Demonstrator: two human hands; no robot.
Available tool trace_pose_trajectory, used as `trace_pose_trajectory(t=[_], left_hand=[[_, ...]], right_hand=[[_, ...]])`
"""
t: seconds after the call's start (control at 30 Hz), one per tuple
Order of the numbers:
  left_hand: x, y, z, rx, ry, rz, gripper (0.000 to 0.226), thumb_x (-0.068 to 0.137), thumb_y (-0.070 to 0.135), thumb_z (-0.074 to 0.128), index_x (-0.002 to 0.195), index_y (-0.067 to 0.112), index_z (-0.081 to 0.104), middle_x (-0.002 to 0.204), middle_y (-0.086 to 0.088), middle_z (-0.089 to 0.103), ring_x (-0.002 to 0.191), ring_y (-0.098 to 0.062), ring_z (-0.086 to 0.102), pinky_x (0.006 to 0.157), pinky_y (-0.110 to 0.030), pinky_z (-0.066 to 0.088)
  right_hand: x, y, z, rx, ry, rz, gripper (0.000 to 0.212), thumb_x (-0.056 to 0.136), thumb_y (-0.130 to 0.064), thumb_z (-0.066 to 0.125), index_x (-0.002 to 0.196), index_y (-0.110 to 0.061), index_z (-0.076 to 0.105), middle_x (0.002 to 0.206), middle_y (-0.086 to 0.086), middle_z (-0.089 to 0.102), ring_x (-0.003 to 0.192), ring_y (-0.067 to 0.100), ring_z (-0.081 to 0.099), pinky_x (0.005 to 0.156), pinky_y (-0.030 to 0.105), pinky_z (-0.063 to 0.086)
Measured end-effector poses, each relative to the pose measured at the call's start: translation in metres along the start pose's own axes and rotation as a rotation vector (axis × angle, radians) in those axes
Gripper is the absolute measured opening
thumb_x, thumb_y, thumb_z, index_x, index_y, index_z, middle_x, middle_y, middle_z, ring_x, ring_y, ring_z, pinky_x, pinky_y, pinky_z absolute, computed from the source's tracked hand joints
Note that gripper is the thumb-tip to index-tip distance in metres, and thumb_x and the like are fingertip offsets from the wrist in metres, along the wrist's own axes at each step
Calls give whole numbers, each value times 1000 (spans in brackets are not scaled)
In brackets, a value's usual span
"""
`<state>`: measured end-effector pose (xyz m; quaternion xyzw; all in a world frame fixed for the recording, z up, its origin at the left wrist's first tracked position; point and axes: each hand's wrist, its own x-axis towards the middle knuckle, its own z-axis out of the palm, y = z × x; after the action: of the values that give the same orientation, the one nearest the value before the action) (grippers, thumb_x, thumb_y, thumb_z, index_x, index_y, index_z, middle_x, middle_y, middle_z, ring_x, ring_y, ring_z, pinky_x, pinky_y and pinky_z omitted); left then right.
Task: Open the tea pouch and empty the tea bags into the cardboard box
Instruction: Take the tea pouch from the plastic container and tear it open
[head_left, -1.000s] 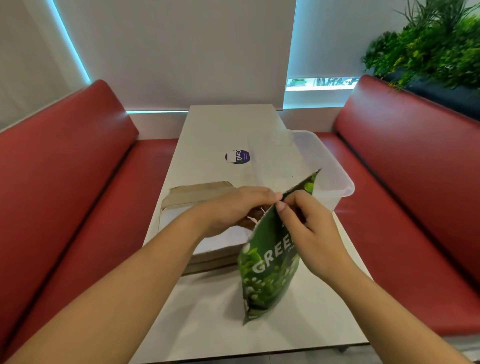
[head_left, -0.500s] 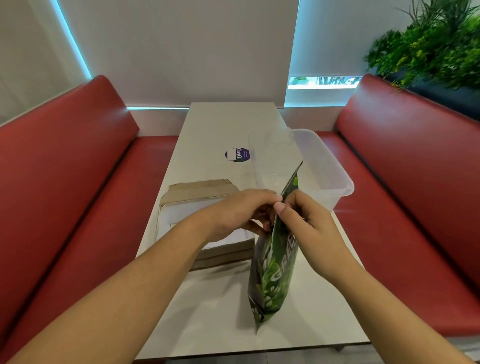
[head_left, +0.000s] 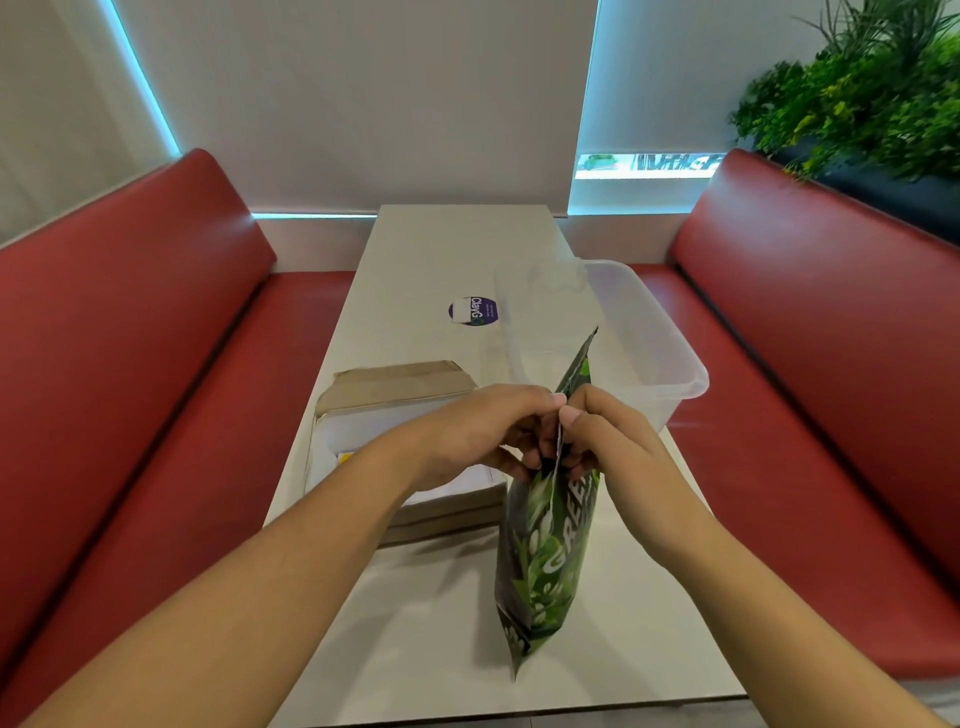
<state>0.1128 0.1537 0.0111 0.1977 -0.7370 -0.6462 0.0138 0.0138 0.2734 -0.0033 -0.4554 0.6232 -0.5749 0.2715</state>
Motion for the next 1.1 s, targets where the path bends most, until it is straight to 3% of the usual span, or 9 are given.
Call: trace_pose_trajectory(t=[0.2, 0.33, 0.43, 0.6, 0.7, 0.8, 0.9, 1.1], left_hand=[[1, 2, 1, 10, 3, 5, 42, 84, 44, 43, 99, 9, 59, 85, -8, 55, 77, -20, 51, 73, -33, 48], [-1, 3, 1, 19, -17, 17, 56, 85, 45, 49, 109, -6, 55, 87, -7, 56, 77, -18, 52, 78, -36, 48], [-4, 4, -1, 16, -25, 22, 54, 93, 41, 50, 114, -8, 54, 88, -7, 57, 77, -16, 52, 79, -35, 49], [-7, 6, 1, -2, -24, 4, 49, 88, 40, 51, 107, -4, 60, 82, -1, 60, 74, -14, 53, 77, -31, 50], [-9, 8, 1, -11, -21, 0, 24, 96, 28, 48, 88, 11, 63, 78, -1, 58, 74, -13, 53, 78, -34, 50], [-10, 12, 3, 8, 10, -2, 23, 96, 19, 47, 77, 15, 59, 72, -1, 57, 74, -14, 54, 79, -35, 49], [-10, 13, 7, 38, 57, 10, 16, 94, 12, 48, 80, 8, 55, 69, -2, 55, 75, -17, 53, 79, -37, 49], [-11, 13, 9, 63, 48, 57, 15, 94, 13, 51, 79, 12, 55, 77, -8, 54, 78, -20, 52, 77, -34, 48]], right_hand=[[3, 0, -1, -65, -5, 13, 25, 80, -26, 46, 76, -2, 49, 83, 30, 57, 79, 42, 56, 66, 37, 42], [2, -6, -5, -98, -31, 51, 23, 74, -26, 48, 73, -3, 50, 66, 6, 57, 63, 12, 54, 59, 24, 46], [2, -9, -8, -102, -73, 72, 28, 73, -26, 50, 77, 2, 48, 66, 2, 55, 63, 11, 52, 59, 21, 46], [1, -10, -10, -90, -93, 80, 30, 72, -25, 50, 80, 4, 48, 67, 3, 58, 63, 11, 53, 58, 20, 44], [0, -8, -11, -77, -79, 87, 27, 72, -24, 50, 76, 2, 46, 61, -5, 55, 60, 10, 50, 58, 21, 42], [-2, -7, -10, -84, -64, 84, 19, 72, -23, 50, 71, -4, 45, 60, -4, 52, 58, 10, 48, 58, 24, 40], [-4, -6, -9, -86, -46, 76, 18, 72, -22, 51, 70, -5, 45, 61, -1, 51, 58, 10, 47, 58, 26, 39], [-6, -3, -10, -74, -17, 67, 25, 77, -34, 55, 67, -13, 46, 54, -12, 45, 53, 5, 46, 55, 19, 39]])
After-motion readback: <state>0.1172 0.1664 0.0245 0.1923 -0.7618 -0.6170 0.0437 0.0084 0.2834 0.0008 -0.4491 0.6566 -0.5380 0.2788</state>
